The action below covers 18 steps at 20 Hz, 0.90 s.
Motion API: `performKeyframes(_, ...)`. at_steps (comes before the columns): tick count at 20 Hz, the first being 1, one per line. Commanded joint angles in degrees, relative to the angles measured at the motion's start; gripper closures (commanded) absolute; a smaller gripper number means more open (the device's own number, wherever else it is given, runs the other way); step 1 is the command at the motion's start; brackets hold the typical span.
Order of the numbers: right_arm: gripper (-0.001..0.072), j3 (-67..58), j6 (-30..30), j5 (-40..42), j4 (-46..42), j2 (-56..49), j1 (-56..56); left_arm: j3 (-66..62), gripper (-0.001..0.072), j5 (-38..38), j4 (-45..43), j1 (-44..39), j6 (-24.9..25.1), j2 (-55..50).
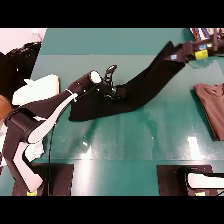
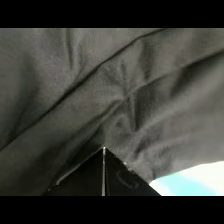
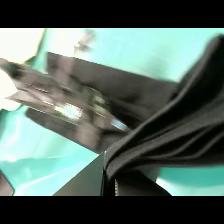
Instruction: Fold the shirts.
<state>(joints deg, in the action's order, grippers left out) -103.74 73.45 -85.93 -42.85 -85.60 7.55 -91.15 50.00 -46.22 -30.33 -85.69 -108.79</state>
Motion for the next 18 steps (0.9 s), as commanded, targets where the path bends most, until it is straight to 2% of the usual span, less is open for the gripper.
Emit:
performKeyframes(1,0.0697,-6.03,1.16,2.05,1.81,-2.43,8.13,-0.81,0.0684,-0.94,-0.02,-0.57,-0.94,-1.55)
performKeyframes(5,0.0697,-9.94,0.92,3.93,2.43,-6.23,13.73,-0.83,0.0684,-1.09,-0.31,-0.46,-0.85,-1.22)
performKeyframes(8,0.0696,-12.26,0.83,4.33,2.40,-8.59,15.87,-0.85,0.0684,1.66,-4.50,1.70,-0.94,1.97)
performKeyframes(12,0.0696,-12.28,0.46,7.48,2.91,-10.56,19.85,-0.87,0.0684,9.49,-17.33,11.54,-1.16,11.91)
performKeyframes(15,0.0695,-12.26,-1.38,13.16,3.39,-13.70,26.97,-0.85,0.0684,11.54,-20.76,20.94,-0.96,20.68)
performKeyframes(18,0.0692,-12.26,-5.05,23.65,9.68,-19.08,35.82,-0.87,0.0683,11.50,-21.35,28.81,-0.90,28.39)
